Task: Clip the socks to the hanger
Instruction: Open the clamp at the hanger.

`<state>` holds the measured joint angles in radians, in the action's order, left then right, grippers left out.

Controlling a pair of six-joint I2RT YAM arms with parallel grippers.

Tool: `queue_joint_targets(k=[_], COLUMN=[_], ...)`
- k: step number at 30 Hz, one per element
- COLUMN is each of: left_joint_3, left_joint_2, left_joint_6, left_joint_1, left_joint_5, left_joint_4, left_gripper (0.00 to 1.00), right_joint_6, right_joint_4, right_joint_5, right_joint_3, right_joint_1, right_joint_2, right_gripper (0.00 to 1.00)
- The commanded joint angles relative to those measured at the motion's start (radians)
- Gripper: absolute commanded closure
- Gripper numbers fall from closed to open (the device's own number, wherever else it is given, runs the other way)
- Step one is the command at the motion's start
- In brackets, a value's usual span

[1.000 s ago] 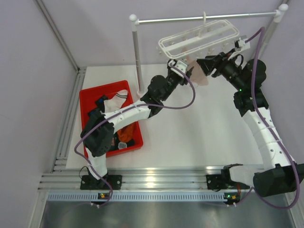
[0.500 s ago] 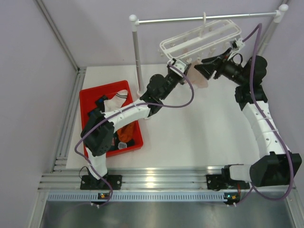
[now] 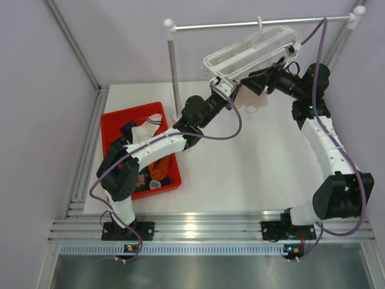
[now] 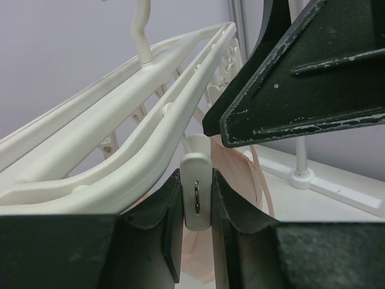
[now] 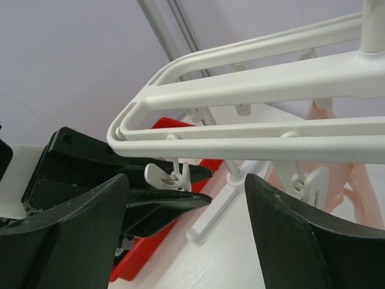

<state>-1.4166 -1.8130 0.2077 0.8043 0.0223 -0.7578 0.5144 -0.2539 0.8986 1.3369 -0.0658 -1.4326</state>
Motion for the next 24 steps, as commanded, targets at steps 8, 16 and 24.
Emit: queue_joint_targets(k=[8, 16, 24], left_joint_3=[0.011, 0.016, 0.016], left_joint_2=[0.058, 0.063, 0.064], left_joint_6=[-0.01, -0.011, -0.011], left_joint_1=[-0.004, -0.004, -0.002], left_joint_5=[0.042, 0.051, 0.059], left_joint_4=[-0.043, -0.04, -0.026], left_gripper=[0.81, 0.81, 0.75], right_joint_6=[0.003, -0.059, -0.062], right_joint_4=[-0.024, 0.042, 0.07], right_joint_5=[-0.016, -0.115, -0.135], right_joint_3=[0.038, 0.028, 0.057], right_joint_1=[-0.065, -0.094, -0.104], right_joint_2=[0.012, 0.024, 0.005], right_gripper=[0.34, 0.38, 0.61])
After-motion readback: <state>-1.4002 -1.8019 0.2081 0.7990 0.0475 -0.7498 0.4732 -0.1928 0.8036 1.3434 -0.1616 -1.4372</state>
